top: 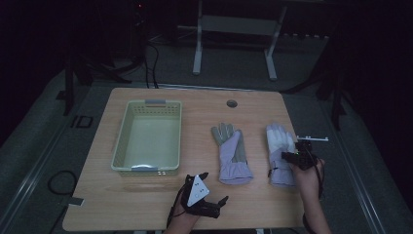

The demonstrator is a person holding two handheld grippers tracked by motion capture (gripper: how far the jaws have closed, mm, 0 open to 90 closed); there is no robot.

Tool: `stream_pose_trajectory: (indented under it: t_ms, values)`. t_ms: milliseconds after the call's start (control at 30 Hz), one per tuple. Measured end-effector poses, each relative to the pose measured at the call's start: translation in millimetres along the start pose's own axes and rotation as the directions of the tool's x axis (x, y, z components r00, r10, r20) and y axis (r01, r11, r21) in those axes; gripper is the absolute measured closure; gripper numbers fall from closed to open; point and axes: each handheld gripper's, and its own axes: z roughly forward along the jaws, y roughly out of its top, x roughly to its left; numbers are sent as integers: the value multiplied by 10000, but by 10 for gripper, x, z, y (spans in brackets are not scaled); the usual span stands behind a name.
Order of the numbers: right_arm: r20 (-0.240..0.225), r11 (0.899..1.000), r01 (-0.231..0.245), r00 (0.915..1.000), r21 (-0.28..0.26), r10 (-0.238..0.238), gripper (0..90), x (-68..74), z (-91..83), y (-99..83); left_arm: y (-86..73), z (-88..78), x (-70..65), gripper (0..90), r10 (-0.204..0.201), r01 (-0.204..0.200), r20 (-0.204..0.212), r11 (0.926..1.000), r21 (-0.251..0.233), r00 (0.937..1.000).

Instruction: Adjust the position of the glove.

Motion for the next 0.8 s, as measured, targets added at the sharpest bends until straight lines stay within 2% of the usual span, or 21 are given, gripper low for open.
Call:
stream_pose_trajectory:
  t_ms: [233,367,500,567,600,667,800]
  values:
    - [-114,9999,71,9999,-128,-73,719,-33,103,-70,0,-2,23,10,-164,164,120,9999,-5,9998]
    - [-287,9996,134,9995,-231,-141,678,-47,63,-66,0,-2,26,10,-179,179,120,9998,-2,9998]
    - [-587,9972,609,9963,-427,-634,615,-76,-49,-29,-1,-2,29,10,-228,228,135,9997,-15,9996]
    - [-838,9928,1017,9907,-636,-1069,584,-115,-104,-19,-1,-3,28,10,-193,194,151,9998,-12,9997]
    - [-949,9870,1358,9851,-856,-1438,555,-142,-138,-15,-1,-3,27,10,-178,178,152,9998,-12,9997]
    - [-1030,9786,1833,9759,-932,-1926,505,-172,-172,-12,-1,-2,26,10,-168,168,159,9999,-8,9997]
    - [-865,9592,2679,9574,-904,-2755,483,-199,-147,-13,-1,-2,30,10,-212,213,163,9998,-14,9996]
